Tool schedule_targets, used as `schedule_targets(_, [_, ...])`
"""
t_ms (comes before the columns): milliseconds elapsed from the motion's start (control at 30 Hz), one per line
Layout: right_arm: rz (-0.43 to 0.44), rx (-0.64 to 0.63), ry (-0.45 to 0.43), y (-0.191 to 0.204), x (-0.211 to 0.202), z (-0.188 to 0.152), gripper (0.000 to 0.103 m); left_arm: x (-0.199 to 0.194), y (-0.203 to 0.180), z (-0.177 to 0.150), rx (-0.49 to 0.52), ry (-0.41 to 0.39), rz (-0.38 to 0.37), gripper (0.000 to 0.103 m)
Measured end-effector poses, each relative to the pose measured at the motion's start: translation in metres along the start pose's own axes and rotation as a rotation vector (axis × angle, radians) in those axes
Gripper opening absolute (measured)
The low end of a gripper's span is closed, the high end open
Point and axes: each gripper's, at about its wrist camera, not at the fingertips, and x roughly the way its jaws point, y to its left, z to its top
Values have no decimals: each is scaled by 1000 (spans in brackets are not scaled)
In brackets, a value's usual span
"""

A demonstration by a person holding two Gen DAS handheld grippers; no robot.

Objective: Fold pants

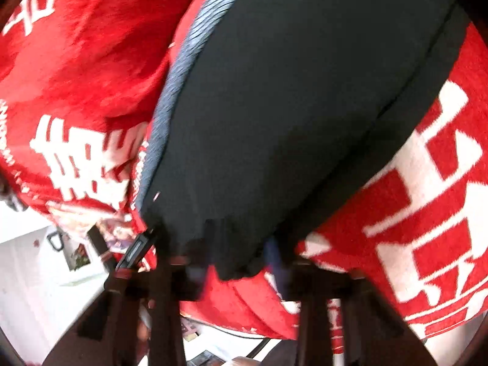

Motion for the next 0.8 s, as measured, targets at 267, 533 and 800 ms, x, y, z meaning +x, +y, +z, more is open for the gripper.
schedule_targets(267, [-53,40,-20,-26,-17,-20,9,-37,-15,-5,19,19,21,103])
schedule_targets(533, [-253,-208,-217,5,-88,36,13,-81,-138,-33,241,-44,-164,103])
schedule_targets(800, [-430,-115,-193,-44,-92,56,14,-49,-221,-55,373,84,-148,103])
